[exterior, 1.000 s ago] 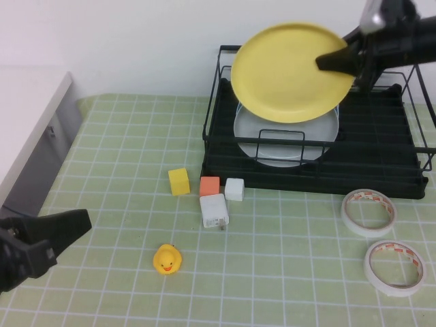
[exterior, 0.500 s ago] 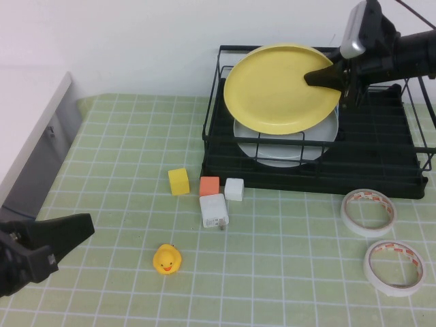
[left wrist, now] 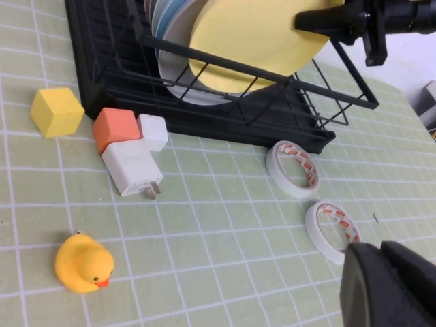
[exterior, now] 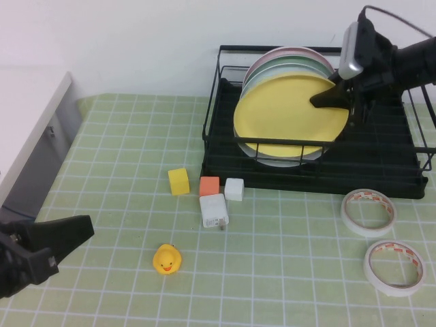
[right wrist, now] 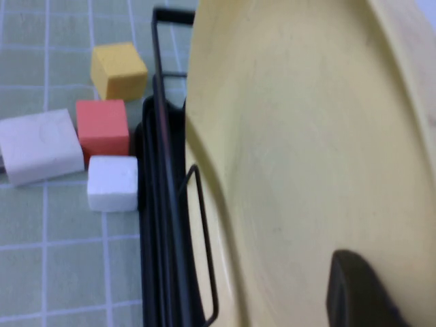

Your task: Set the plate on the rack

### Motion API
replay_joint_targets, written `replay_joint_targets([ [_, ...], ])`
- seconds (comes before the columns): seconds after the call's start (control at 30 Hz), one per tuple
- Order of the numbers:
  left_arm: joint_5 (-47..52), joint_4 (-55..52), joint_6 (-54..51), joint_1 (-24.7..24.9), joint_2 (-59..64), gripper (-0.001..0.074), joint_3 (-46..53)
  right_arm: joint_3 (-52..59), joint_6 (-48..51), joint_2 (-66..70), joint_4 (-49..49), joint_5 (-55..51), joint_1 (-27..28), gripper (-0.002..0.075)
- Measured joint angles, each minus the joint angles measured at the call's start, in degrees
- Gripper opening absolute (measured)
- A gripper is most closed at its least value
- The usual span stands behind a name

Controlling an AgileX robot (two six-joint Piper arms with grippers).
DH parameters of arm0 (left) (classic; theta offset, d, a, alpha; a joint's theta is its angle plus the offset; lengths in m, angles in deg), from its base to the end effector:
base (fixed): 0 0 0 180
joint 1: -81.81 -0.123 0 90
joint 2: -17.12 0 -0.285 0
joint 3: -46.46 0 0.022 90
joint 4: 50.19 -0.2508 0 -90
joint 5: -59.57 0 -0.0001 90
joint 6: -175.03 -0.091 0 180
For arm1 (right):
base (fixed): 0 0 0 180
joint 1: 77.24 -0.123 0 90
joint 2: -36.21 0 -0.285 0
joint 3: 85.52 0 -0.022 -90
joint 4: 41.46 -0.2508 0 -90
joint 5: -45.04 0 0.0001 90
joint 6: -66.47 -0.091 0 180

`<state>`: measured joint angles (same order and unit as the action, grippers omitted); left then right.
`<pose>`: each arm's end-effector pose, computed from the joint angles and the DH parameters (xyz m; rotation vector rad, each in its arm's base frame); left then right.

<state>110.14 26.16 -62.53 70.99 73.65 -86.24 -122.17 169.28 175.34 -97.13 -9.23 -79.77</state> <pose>0.1540 -0.0402 0.2922 0.1228 2.0076 -0.8862 0.5048 0.0834 0.2246 -1.4225 1.6801 0.3385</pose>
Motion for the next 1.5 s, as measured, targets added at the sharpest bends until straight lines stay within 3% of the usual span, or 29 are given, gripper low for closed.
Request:
replay_joint_targets([
  [0.3, 0.2, -1.6, -0.2, 0.0, 0.0, -0.0001, 0.0, 0.0, -4.9, 0.2, 1.7, 0.8, 0.0, 0.0132],
  [0.4, 0.2, -1.9, -0.2, 0.0, 0.0, -0.0001, 0.0, 0.0, -5.8, 0.4, 1.4, 0.8, 0.0, 0.0218],
  [0.57, 0.3, -2.6, -0.2, 0.0, 0.0, -0.0001, 0.0, 0.0, -10.6, 0.4, 0.7, -0.7, -0.1, 0.0428],
  [0.7, 0.4, -2.9, -0.2, 0.0, 0.0, -0.0001, 0.0, 0.0, -14.9, -1.3, 1.3, -1.3, -0.1, 0.0456],
  [0.8, 0.4, -3.8, 0.3, 0.0, -1.0, -0.0001, 0.0, -0.8, -18.5, -4.4, 2.9, -0.8, 0.1, 0.0430],
  [0.9, 0.4, -6.9, 2.7, 0.4, -2.8, -0.0001, 0.0, -1.7, -24.6, -8.9, 5.3, -1.6, 0.5, 0.0355],
  [1.07, -2.6, -18.5, 11.1, 5.5, -6.5, -0.0001, 0.0, -2.3, -36.3, -18.0, 9.9, -5.9, 1.7, 0.0136],
  [1.17, -4.2, -25.8, 16.8, 7.5, -10.7, -0.0001, 0.0, -2.3, -40.4, -23.1, 11.9, -11.5, 2.3, 0.0043],
  [1.33, -5.3, -35.7, 28.4, 8.1, -21.3, -0.0001, 0.0, 0.1, -43.1, -30.2, 10.9, -16.0, 2.3, 0.0012],
  [1.5, -5.9, -43.4, 36.6, 8.1, -30.7, -0.0001, 1.0, 12.1, -41.4, -39.7, 3.5, -10.1, 2.0, 0.0012],
])
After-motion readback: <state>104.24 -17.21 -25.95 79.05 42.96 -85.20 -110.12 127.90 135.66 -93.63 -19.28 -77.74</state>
